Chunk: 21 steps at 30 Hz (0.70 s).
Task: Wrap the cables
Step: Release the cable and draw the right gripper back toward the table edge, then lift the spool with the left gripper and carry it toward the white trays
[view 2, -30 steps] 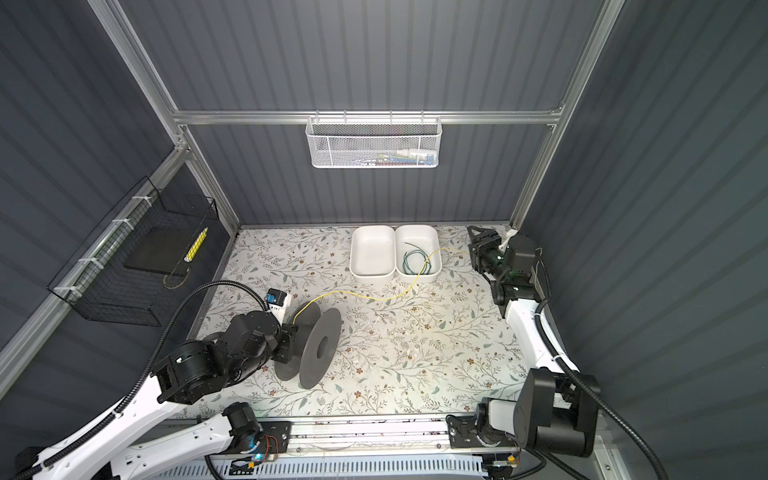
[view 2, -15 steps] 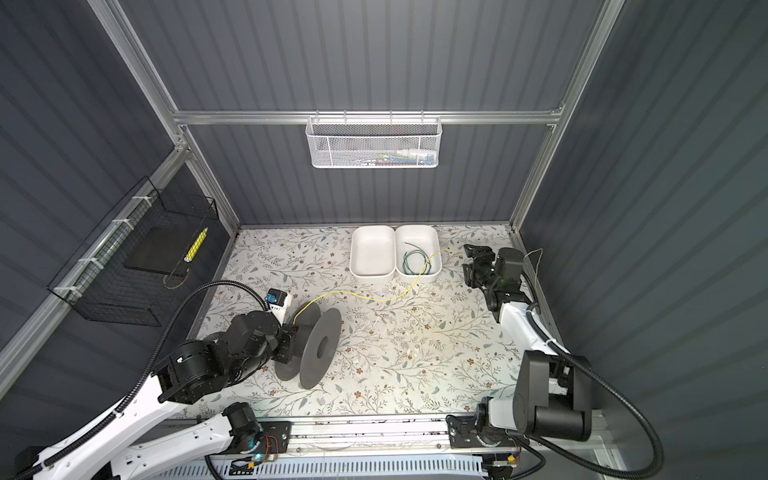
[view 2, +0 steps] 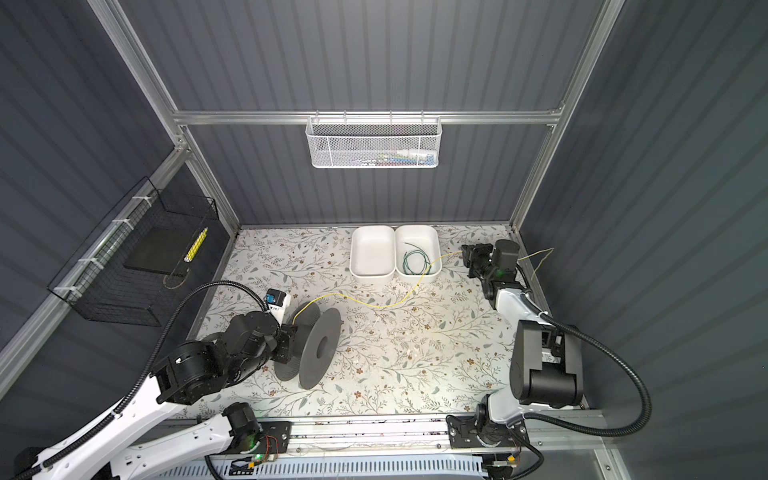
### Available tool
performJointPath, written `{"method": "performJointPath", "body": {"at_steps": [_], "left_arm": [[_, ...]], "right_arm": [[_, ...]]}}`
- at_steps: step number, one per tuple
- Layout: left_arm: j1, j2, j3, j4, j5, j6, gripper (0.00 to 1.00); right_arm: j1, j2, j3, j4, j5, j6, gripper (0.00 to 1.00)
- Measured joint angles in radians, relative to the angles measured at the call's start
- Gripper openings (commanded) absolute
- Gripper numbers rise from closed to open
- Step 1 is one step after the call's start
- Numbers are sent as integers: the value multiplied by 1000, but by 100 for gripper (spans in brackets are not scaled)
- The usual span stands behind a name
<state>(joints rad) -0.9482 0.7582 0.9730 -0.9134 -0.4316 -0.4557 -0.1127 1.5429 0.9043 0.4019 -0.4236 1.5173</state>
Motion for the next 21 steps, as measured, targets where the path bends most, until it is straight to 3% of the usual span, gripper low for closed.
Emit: {"method": "performJointPath", "body": {"at_steps": [11,21], "left_arm": [[0,-41,132,-105,-23,0,0],[0,-20,261,-190,82,27,0]], "right_arm": [[-50,16,89,0,-22,22,0],[-64,25,213,-133,-29,-114,0]]}}
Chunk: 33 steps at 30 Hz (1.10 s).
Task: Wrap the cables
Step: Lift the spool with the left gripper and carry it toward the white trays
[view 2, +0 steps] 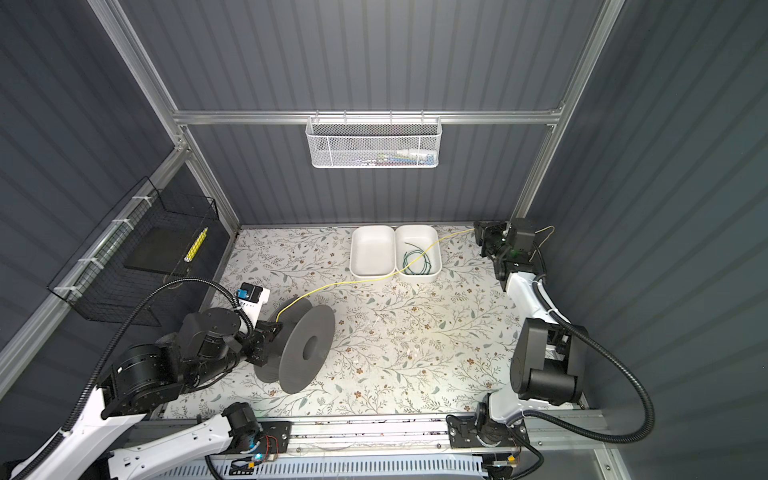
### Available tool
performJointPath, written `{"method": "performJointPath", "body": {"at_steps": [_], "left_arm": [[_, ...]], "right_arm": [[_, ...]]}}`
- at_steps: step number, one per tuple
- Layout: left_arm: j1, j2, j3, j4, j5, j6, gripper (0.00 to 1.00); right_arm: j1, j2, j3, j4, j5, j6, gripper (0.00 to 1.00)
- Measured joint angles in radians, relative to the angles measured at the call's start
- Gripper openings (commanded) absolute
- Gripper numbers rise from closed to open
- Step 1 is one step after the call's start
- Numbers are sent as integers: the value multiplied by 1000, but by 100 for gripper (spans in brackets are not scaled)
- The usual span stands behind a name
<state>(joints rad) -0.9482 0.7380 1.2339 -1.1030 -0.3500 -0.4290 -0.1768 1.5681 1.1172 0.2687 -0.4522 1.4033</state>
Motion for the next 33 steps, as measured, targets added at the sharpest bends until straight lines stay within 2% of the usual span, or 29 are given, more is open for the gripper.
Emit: {"method": "performJointPath", "body": {"at_steps": [7,13,16,23,33], "left_arm": [[0,84,207,-11,80,11,0],[0,212,379,51,162,18,0],[0,275,446,79,159,18,0],[0,388,533,168,-68,21,0],[1,516,502,459,-391,58,0]], "right_arm": [[17,-45,-155,-42,32,-100,0],[73,-166,-285,-87,124,-201,0],[109,-232,-330,-108,171,-255,0],[277,-476,-460,-202,290,-363,0],[668,-756,-469,-401,523,-461,0]]}}
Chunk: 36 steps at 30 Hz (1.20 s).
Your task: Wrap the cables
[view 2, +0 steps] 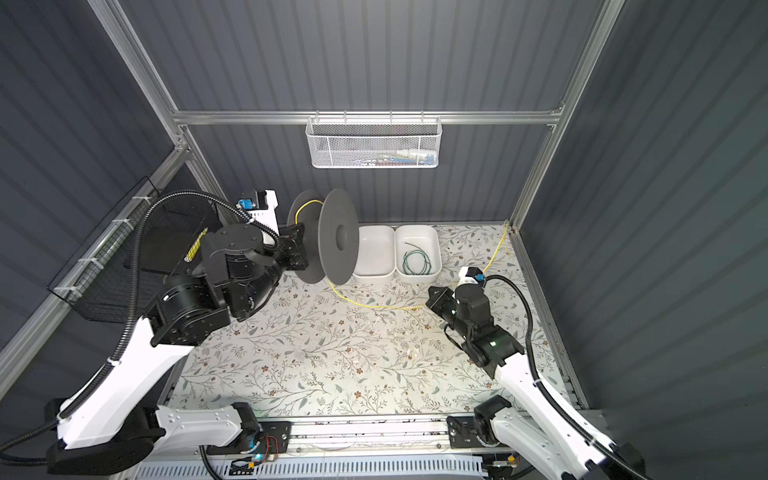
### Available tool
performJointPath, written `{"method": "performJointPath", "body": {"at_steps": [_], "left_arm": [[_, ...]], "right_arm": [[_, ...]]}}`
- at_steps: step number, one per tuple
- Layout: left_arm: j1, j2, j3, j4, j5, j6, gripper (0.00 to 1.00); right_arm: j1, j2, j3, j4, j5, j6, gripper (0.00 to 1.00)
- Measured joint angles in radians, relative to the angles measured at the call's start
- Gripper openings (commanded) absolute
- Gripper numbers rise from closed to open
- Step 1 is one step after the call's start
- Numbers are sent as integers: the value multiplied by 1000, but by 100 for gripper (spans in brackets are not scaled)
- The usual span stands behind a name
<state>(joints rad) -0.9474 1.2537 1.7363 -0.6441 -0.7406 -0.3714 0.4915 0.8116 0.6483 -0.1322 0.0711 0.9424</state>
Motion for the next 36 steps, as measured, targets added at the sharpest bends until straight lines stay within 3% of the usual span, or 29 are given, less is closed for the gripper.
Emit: {"method": "performJointPath", "body": {"at_steps": [8,16,26,36], "left_arm": [[0,160,-78,139,-163,96,0],[22,285,-146,151,-232,136,0],[133,372,-161,142,-178,131,0],[160,413,-194,162,-100,146,0]], "right_arm": [[193,-142,153,-154,170,-68,0],[302,-112,378,-164,188,-136,0],[337,-26,540,-168,136,-188,0],[337,50,622,-193,100,-219,0]]}}
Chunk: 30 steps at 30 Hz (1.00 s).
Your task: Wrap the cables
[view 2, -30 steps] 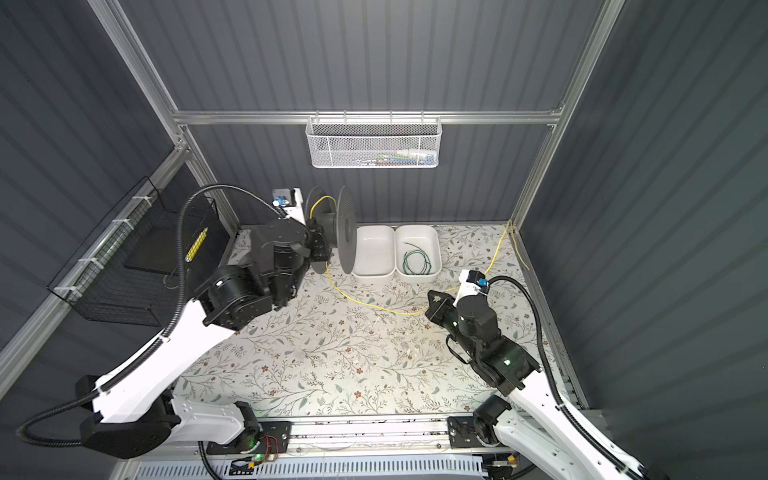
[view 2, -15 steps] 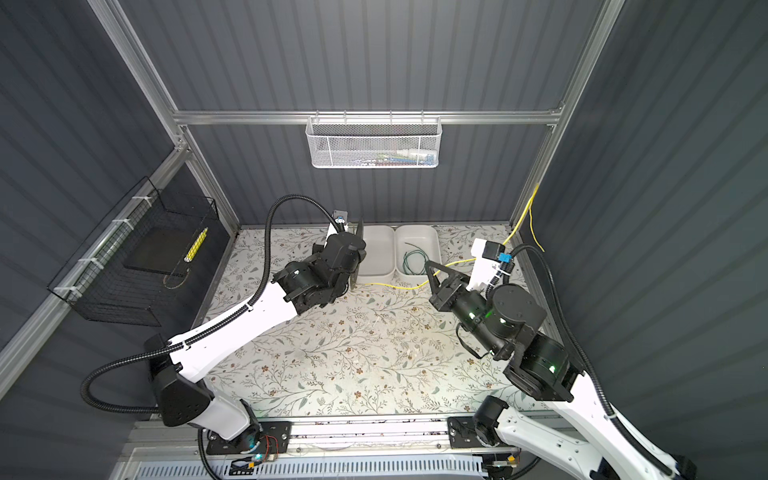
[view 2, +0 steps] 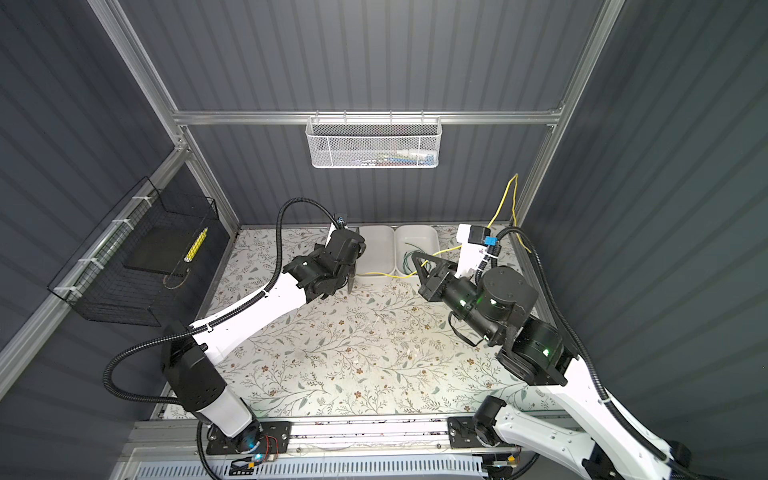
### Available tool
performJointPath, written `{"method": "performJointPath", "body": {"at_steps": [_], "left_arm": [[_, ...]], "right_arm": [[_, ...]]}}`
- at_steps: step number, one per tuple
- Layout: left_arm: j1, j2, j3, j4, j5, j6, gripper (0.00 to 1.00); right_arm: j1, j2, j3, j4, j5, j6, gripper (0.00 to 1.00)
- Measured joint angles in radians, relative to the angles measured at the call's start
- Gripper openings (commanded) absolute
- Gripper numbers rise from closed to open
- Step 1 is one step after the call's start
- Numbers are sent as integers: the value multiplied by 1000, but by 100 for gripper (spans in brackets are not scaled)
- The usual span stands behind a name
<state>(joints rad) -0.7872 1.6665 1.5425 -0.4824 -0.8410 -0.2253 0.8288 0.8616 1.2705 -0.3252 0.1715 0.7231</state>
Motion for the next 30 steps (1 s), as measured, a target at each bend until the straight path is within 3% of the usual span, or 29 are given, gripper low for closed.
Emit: {"method": "performJointPath", "body": {"at_steps": [9,16,22,30], "left_arm": [[-80,-128,-60,-92,146,68,0],[-245,-267,-154,-171,248,85,0],[-258,-444,-270,-201,334,52,0],[-258,-621,-287,-239,410,19,0]], "right_arm": [[-53,156,201,13,-36,-66,0],[-270,282,351,16,-181,-42,0],[-422,369,337,-3,-296,5,0],[-599,405,163,51,-411,75,0]]}}
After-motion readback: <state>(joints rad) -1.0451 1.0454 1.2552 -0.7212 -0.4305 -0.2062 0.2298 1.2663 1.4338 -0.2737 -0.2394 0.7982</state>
